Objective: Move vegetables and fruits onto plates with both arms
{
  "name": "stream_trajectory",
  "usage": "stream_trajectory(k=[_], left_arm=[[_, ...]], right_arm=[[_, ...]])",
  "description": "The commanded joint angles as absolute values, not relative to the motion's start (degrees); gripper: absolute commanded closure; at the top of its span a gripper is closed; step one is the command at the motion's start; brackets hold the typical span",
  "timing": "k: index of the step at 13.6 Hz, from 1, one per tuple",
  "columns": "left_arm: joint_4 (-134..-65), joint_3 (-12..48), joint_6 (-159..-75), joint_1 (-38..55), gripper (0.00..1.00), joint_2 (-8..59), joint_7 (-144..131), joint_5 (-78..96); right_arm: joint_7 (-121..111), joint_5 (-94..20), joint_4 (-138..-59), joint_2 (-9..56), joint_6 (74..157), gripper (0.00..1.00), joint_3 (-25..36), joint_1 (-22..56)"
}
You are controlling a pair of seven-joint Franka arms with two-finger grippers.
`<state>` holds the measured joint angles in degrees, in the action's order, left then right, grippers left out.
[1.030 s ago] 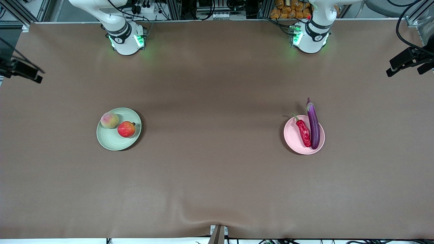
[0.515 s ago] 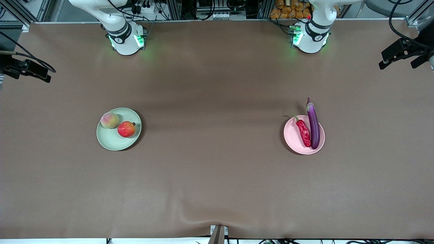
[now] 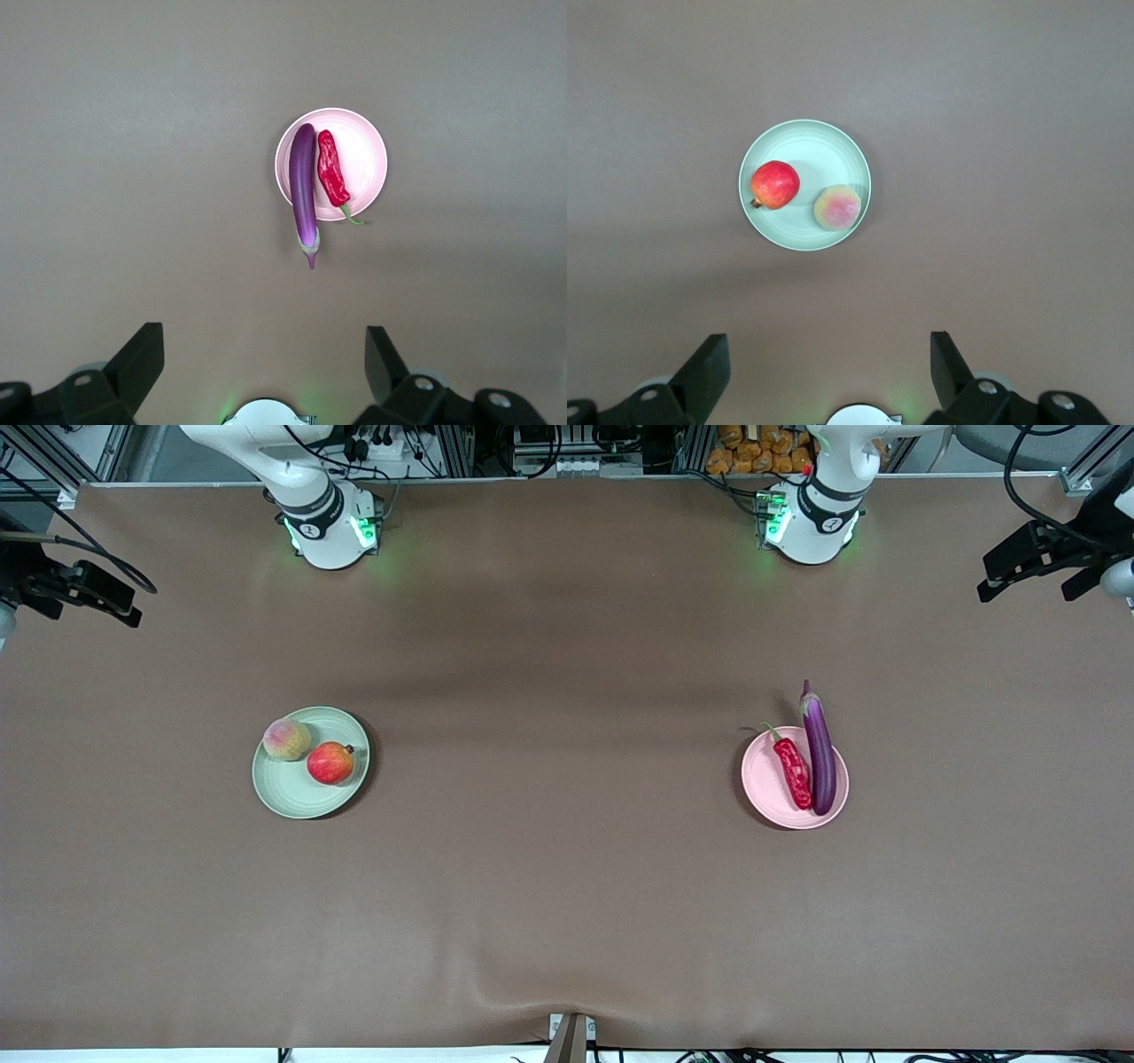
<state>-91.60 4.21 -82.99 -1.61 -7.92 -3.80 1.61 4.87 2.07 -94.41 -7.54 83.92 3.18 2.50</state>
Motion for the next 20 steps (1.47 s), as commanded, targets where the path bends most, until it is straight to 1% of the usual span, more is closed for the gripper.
stream_trajectory(k=[1, 5, 10, 12, 20], left_arm=[[-91.0, 4.5, -82.1, -2.1, 0.00, -8.3, -4.0, 0.9], [-90.0, 4.5, -81.3, -1.9, 0.00, -7.9, -4.0, -0.3], [-89.9, 4.5, -81.2, -1.8, 0.00, -7.8, -4.0, -0.4], [-89.9, 4.5, -80.3, -1.8, 0.00, -7.8, -4.1, -0.4], [-89.9, 4.5, -80.2, -2.0, 0.00, -7.7, -4.1, -0.4]], right_arm=[[4.0, 3.4, -92.2, -7.2, 83.4, 0.00, 2.4, 2.6], [3.8, 2.9, -89.6, -4.7, 82.5, 0.00, 2.3, 1.1], [-0.6, 2.9, -89.6, -4.7, 82.4, 0.00, 2.2, 1.1], [-0.4, 1.3, -89.6, -4.7, 82.5, 0.00, 2.4, 1.0], [-0.2, 1.2, -89.6, -4.7, 82.9, 0.00, 2.4, 1.4]])
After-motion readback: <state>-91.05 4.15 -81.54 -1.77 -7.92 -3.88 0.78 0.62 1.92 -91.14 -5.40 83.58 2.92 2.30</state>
